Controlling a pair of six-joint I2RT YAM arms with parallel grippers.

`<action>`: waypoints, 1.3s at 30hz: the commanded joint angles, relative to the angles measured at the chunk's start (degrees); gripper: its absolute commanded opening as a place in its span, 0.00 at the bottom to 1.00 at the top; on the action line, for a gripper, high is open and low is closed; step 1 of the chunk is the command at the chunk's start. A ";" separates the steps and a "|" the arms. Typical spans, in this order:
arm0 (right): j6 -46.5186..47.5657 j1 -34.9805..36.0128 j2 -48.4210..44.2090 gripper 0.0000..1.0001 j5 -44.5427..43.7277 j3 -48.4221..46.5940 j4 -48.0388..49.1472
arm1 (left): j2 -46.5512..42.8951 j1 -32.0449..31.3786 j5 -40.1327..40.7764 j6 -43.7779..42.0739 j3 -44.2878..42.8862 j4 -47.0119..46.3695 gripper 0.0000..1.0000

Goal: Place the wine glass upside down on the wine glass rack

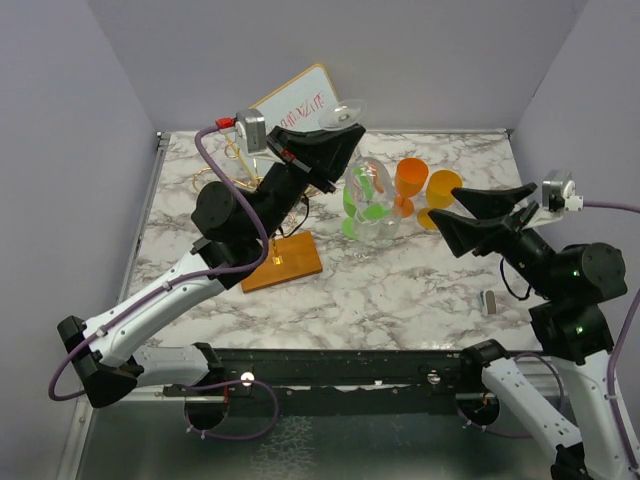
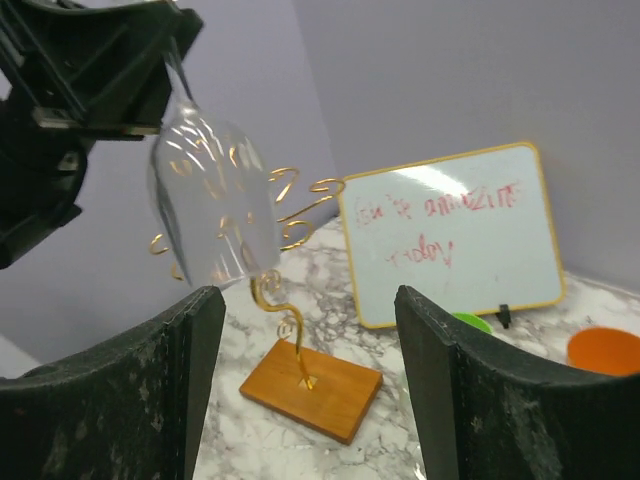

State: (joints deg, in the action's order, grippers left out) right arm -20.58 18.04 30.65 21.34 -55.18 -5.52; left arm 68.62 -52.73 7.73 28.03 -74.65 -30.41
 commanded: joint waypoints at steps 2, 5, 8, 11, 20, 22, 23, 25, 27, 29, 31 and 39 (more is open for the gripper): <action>1.80 0.06 10.64 0.74 20.30 -9.61 -3.82 | -2.30 -0.03 -19.45 -10.99 1.70 2.73 0.00; -0.71 0.08 14.09 0.75 27.83 -9.33 3.27 | -2.48 -0.05 -24.65 -12.63 2.33 4.02 0.00; -4.05 0.07 17.00 0.76 33.25 -8.46 11.04 | -2.11 -0.08 -28.51 -13.91 2.37 5.34 0.00; -8.99 0.07 19.17 0.76 36.40 -6.05 21.21 | -1.64 -0.02 -30.10 -13.03 2.33 6.37 0.00; -22.15 0.28 24.39 0.73 39.87 -1.78 37.20 | -3.50 -0.09 -33.26 -8.36 5.18 6.38 0.00; -22.95 1.04 24.75 0.73 39.96 -1.40 38.41 | -3.37 -0.09 -33.16 -7.98 5.30 6.21 0.00; -22.89 1.62 24.80 0.73 39.66 -1.28 38.47 | -3.14 -0.09 -32.94 -7.73 5.24 6.04 0.00; -22.55 2.68 25.21 0.73 38.97 -0.96 38.54 | -2.38 -0.09 -33.16 -7.28 4.86 5.75 0.00; -22.46 4.04 26.19 0.71 38.74 -0.97 38.56 | -1.73 -0.09 -33.17 -6.76 4.62 5.23 0.00; -22.49 5.50 27.37 0.65 38.72 -0.80 39.04 | -1.19 -0.09 -32.73 -6.68 4.52 4.53 0.00; -22.67 6.87 28.00 0.55 38.55 -0.20 40.50 | -0.88 -0.09 -32.02 -6.99 4.36 4.07 0.00; -24.30 8.39 29.10 0.27 37.28 0.76 45.01 | 0.16 -0.09 -33.42 -4.38 3.19 3.39 0.00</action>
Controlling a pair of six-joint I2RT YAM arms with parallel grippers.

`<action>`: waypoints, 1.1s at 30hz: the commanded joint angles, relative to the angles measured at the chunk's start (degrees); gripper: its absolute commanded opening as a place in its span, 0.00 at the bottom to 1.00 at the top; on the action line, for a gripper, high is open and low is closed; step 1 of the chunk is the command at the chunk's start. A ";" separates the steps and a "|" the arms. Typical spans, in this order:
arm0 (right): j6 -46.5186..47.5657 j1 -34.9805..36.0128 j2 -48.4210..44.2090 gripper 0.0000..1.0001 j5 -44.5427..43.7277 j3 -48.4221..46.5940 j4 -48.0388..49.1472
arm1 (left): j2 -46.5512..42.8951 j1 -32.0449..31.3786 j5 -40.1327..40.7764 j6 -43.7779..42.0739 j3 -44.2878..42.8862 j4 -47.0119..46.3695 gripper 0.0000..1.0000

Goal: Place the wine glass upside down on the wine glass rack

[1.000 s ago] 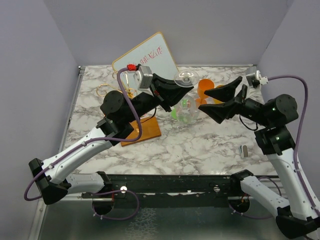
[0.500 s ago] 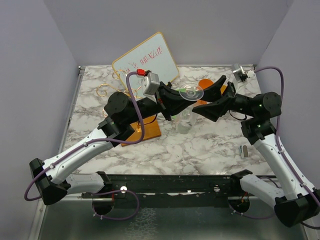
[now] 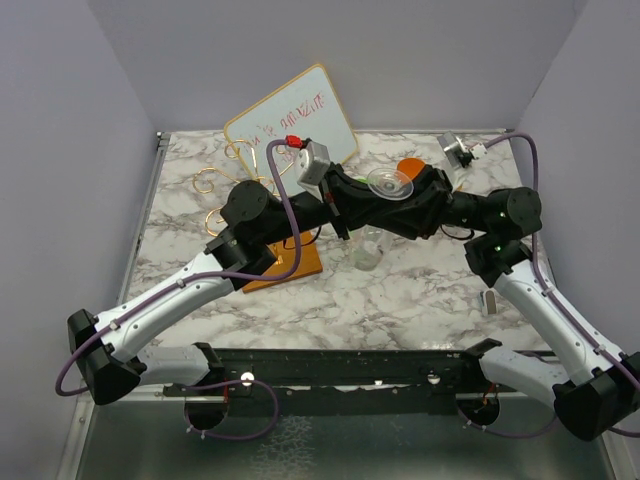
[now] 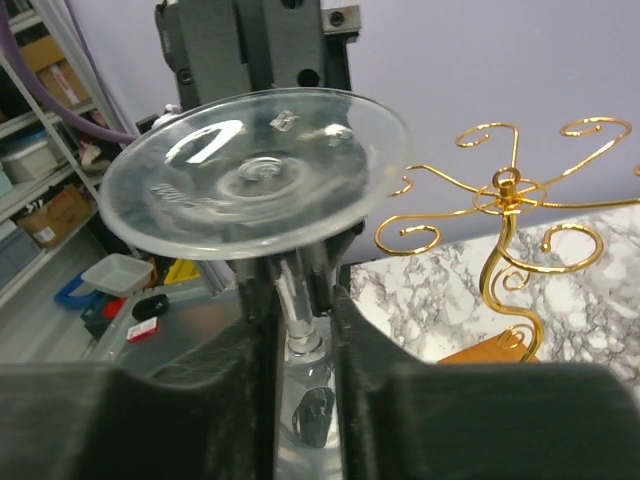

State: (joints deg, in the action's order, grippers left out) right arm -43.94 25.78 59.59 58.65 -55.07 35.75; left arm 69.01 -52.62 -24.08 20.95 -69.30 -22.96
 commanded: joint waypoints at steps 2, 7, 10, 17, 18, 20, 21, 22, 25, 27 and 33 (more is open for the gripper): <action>-1.34 0.76 0.25 0.16 -0.16 1.06 4.54 | -0.54 -0.20 -1.48 3.01 -1.80 -4.17 0.00; -1.94 0.91 -0.04 0.01 -2.01 3.03 6.16 | -1.89 -0.20 -0.37 3.38 -1.15 -4.45 0.00; -0.80 0.89 -0.79 0.01 -3.79 3.68 5.93 | -2.55 -0.20 0.62 3.72 -0.70 -4.45 0.07; 6.55 0.87 -2.56 0.01 -12.60 1.02 -3.26 | -6.26 -0.20 5.72 0.21 1.64 -0.71 0.91; 7.38 0.88 -2.49 0.01 -13.72 0.55 -4.07 | -6.74 -0.20 6.93 -0.96 0.84 1.58 0.94; 8.88 0.89 -2.19 0.01 -16.04 -0.25 -5.62 | -7.69 -0.20 10.74 -3.31 -1.55 9.32 0.96; 9.84 0.87 -2.02 0.01 -16.90 -0.64 -6.32 | -8.19 -0.20 13.39 -4.58 -3.09 12.91 0.97; 10.94 0.85 -1.72 0.01 -17.85 -1.25 -7.46 | -8.70 -0.22 16.33 -5.61 -4.48 16.72 0.97; 15.79 0.95 -0.06 0.01 -19.84 -3.54 -11.81 | -10.74 -0.20 27.13 -8.38 -8.13 26.88 0.99; 18.75 0.92 1.78 0.01 -20.71 -5.47 -14.09 | -12.15 -0.20 33.92 -9.68 -10.63 32.70 0.99; 26.22 1.19 9.41 0.01 -23.24 -10.98 -18.19 | -17.36 -0.20 48.25 -12.48 -13.84 42.37 0.99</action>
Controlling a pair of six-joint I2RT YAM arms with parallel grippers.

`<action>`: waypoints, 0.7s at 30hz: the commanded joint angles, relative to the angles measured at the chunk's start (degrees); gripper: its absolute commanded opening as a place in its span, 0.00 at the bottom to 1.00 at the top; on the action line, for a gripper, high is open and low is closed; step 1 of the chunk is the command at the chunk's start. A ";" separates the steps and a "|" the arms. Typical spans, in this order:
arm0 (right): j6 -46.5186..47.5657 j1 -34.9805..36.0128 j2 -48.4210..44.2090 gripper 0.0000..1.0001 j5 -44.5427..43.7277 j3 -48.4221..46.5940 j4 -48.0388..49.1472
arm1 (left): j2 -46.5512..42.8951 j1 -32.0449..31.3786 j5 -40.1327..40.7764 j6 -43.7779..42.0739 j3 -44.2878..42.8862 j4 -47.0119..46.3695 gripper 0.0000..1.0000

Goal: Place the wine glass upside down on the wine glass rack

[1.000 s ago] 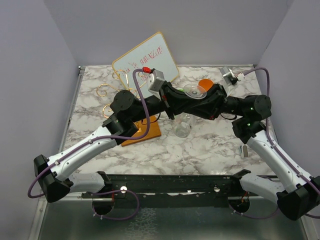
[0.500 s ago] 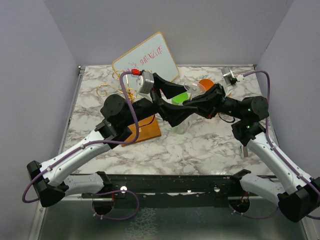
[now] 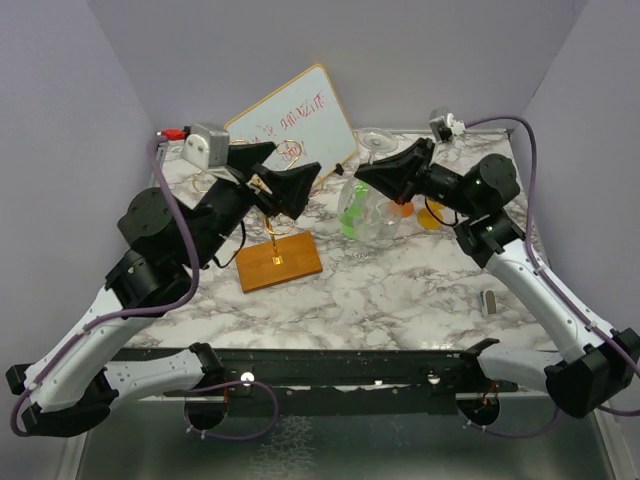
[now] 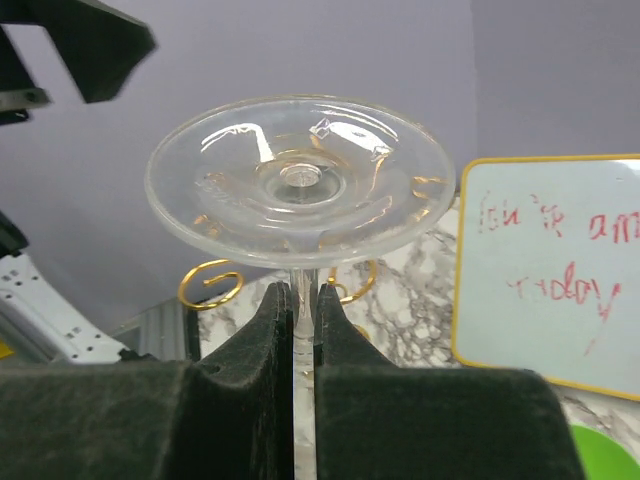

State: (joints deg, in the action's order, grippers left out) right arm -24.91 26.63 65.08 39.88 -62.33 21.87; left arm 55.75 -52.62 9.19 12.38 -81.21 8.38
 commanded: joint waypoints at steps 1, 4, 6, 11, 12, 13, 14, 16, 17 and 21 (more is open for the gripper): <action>7.96 0.49 5.27 0.01 -4.95 -4.44 -4.65 | -5.18 -0.20 16.32 -4.34 -1.89 11.64 0.99; 9.17 1.44 9.80 0.01 -5.75 -6.04 -4.91 | -8.40 -0.20 19.73 -5.10 -1.33 13.09 0.99; 10.21 3.60 12.20 0.01 -6.68 -6.79 -5.44 | -10.05 -0.22 21.29 -5.41 -0.79 13.72 0.99; 10.67 7.10 16.57 0.01 -7.57 -7.63 -4.28 | -11.82 -0.20 20.82 -4.35 -1.21 16.22 0.99; 9.73 7.12 17.07 0.01 -7.52 -7.31 -3.06 | -12.06 -0.21 20.60 -4.12 -1.14 16.37 0.99; 8.99 7.12 17.61 0.01 -7.61 -7.14 -2.09 | -12.25 -0.20 20.38 -3.98 -1.06 16.50 0.99; 8.22 7.18 18.13 0.01 -7.39 -7.18 -1.28 | -12.35 -0.20 20.39 -3.95 -0.94 16.54 0.99; 7.40 7.29 19.49 0.01 -6.48 -7.45 -0.08 | -12.37 -0.20 20.73 -4.09 -0.72 16.78 0.99; 7.27 7.44 20.02 0.01 -6.19 -7.54 0.45 | -12.23 -0.20 21.04 -4.18 -0.66 17.03 0.99; 7.49 7.82 22.26 0.01 -4.15 -7.40 2.88 | -11.90 -0.21 21.52 -4.25 -0.51 17.71 0.99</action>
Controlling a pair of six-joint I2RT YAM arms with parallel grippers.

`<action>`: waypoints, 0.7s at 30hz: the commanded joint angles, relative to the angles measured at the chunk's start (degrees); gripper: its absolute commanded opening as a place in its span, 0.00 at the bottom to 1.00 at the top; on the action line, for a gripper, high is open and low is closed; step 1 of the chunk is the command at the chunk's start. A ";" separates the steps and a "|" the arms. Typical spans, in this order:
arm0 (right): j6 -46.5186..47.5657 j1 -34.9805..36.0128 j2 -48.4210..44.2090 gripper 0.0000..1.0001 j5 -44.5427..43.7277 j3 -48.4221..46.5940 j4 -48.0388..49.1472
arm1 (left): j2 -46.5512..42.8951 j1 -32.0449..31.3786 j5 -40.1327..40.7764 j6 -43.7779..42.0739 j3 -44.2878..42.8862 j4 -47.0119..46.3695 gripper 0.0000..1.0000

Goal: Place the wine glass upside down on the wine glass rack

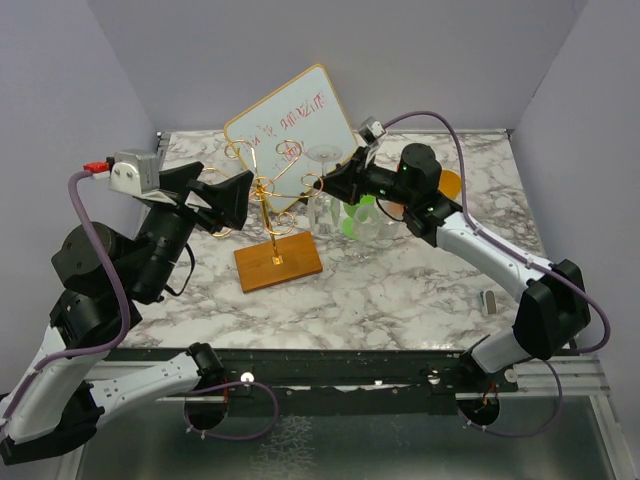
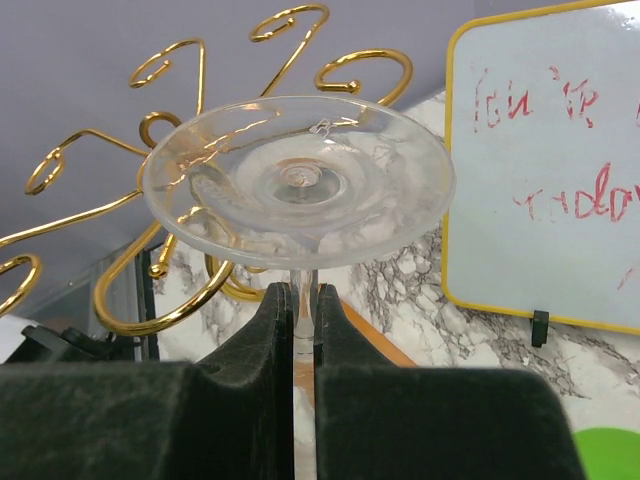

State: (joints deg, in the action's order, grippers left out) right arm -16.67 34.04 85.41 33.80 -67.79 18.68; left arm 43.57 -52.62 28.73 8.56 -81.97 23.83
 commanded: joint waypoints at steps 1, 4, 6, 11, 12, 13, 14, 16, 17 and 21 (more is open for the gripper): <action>-0.73 0.51 2.32 0.01 2.82 -1.83 7.06 | 0.26 -0.20 2.15 -0.06 0.36 2.27 0.99; 0.04 0.67 3.41 0.01 4.82 -2.15 8.44 | 0.45 -0.20 2.21 0.14 0.42 2.22 0.99; 0.60 0.78 3.98 0.01 6.20 -2.34 9.16 | 0.65 -0.22 2.21 0.14 0.50 2.23 0.99; 0.78 0.77 5.60 0.01 9.98 -2.76 11.48 | 0.91 -0.20 2.04 0.49 0.81 2.25 0.99; 0.57 0.77 5.83 0.01 10.85 -2.86 12.04 | 1.00 -0.20 2.03 0.57 0.85 2.22 0.99; 0.35 0.83 6.28 0.01 11.78 -3.00 12.67 | 1.03 -0.20 2.03 0.66 0.89 2.26 0.99; -0.01 0.84 6.61 0.01 12.73 -3.18 13.18 | 1.14 -0.20 2.01 0.67 0.93 2.27 0.99; -0.49 0.85 7.42 0.01 14.08 -3.79 13.74 | 1.25 -0.20 1.99 0.78 0.94 2.27 0.99; -0.74 0.85 7.79 0.01 14.65 -4.10 13.75 | 1.25 -0.20 1.95 0.76 1.02 2.27 0.99; -2.27 0.85 8.93 0.01 17.81 -4.68 15.25 | 1.23 -0.20 1.86 0.93 1.16 2.27 0.99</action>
State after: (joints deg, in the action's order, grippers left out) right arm -17.10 34.52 93.34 46.17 -70.06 28.88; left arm 44.69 -52.62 29.61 9.15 -81.28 25.87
